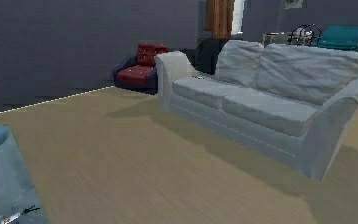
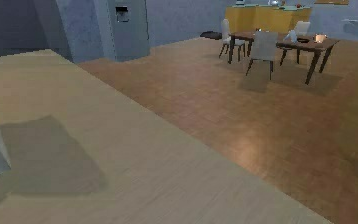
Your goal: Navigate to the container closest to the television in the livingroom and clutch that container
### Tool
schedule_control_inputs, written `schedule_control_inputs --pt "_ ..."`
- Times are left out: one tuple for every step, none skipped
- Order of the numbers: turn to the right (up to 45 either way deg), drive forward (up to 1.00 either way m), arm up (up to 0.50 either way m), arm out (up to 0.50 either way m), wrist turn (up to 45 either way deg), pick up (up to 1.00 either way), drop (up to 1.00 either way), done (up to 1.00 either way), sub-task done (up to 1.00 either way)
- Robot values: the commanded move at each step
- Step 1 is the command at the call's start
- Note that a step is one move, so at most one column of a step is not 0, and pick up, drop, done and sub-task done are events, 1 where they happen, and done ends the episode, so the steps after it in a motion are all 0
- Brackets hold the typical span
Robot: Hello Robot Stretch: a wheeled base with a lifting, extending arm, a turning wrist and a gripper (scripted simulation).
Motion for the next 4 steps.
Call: schedule_control_inputs --pt "6.0 0.00 0.00 0.00 0.0 0.00 0.00 0.00 0.00" --pt "0.0 0.40 0.00 0.00 0.0 0.00 0.00 0.00 0.00" --pt "-45.0 0.00 0.00 0.00 0.0 0.00 0.00 0.00 0.00" --pt "45.0 0.00 0.00 0.00 0.0 0.00 0.00 0.00 0.00"
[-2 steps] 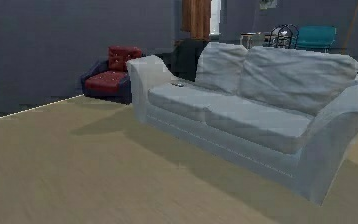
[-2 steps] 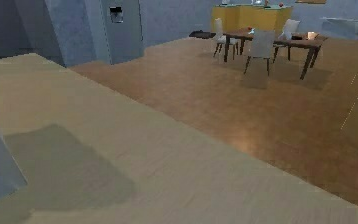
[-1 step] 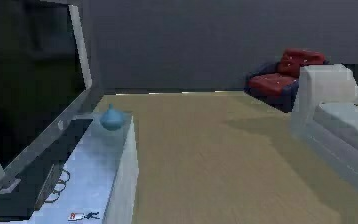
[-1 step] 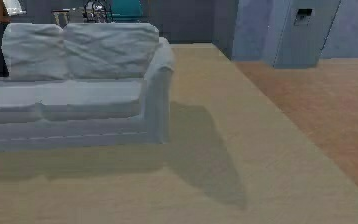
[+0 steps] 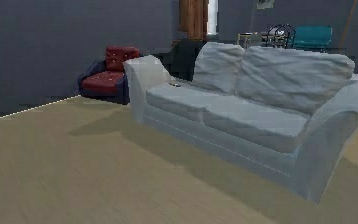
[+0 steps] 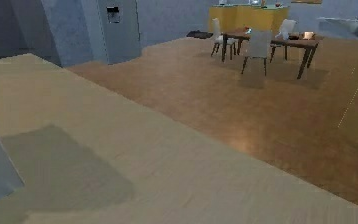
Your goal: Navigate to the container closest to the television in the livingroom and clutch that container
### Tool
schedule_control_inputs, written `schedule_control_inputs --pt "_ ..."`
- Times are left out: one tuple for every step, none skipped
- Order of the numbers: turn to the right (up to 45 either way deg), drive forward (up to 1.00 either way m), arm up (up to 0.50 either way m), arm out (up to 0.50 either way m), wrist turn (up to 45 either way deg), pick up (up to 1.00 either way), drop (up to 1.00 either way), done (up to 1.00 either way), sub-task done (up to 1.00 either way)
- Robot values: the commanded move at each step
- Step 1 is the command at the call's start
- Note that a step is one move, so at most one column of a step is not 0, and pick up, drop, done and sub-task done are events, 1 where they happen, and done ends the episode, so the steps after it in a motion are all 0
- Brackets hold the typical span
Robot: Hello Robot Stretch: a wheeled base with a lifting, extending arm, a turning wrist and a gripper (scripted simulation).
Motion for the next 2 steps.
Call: schedule_control_inputs --pt "45.0 0.00 0.00 0.00 0.0 0.00 0.00 0.00 0.00" --pt "21.0 0.00 0.00 0.00 0.0 0.00 0.00 0.00 0.00"
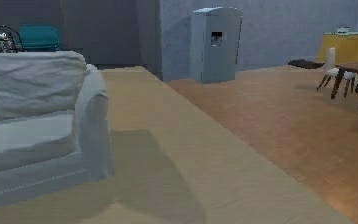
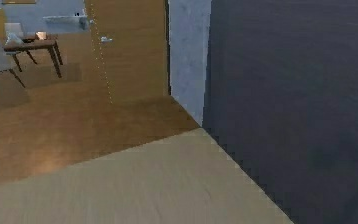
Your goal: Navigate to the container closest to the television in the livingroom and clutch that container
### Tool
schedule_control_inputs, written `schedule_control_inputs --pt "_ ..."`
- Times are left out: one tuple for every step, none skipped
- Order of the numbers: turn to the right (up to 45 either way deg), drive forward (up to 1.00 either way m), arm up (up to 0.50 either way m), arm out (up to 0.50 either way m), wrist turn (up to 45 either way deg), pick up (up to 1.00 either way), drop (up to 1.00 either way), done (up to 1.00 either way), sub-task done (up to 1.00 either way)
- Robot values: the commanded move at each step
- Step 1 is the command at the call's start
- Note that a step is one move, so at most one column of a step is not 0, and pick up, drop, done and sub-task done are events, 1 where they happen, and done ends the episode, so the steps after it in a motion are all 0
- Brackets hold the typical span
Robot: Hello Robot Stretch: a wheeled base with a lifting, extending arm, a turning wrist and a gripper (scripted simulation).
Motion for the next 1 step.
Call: schedule_control_inputs --pt "3.0 0.00 0.00 0.00 0.0 0.00 0.00 0.00 0.00"
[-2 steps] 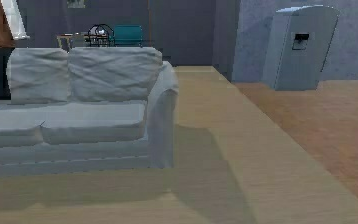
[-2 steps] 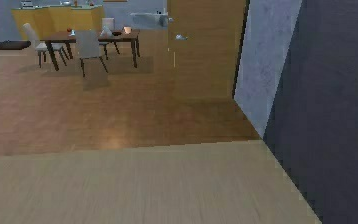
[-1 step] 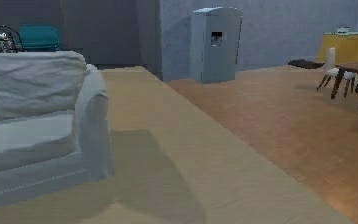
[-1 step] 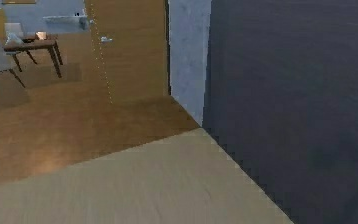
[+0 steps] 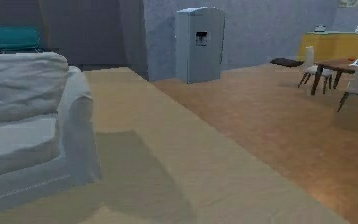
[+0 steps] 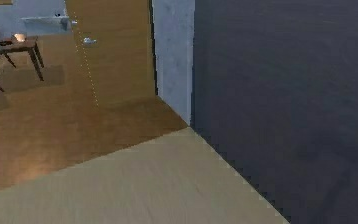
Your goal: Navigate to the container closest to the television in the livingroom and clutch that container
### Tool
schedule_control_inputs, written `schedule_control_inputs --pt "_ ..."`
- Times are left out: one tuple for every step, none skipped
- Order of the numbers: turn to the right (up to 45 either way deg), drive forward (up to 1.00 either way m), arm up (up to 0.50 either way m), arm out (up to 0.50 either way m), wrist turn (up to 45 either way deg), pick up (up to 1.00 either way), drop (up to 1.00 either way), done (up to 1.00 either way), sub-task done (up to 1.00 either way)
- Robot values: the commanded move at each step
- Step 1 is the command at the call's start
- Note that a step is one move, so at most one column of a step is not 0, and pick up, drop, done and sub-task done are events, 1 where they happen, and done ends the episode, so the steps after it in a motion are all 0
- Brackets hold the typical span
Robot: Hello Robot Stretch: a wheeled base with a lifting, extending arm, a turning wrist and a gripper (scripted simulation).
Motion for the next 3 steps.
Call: schedule_control_inputs --pt "0.0 1.00 0.00 0.00 0.0 0.00 0.00 0.00 0.00" --pt "0.0 0.60 0.00 0.00 0.0 0.00 0.00 0.00 0.00" --pt "-27.0 0.00 0.00 0.00 0.0 0.00 0.00 0.00 0.00"
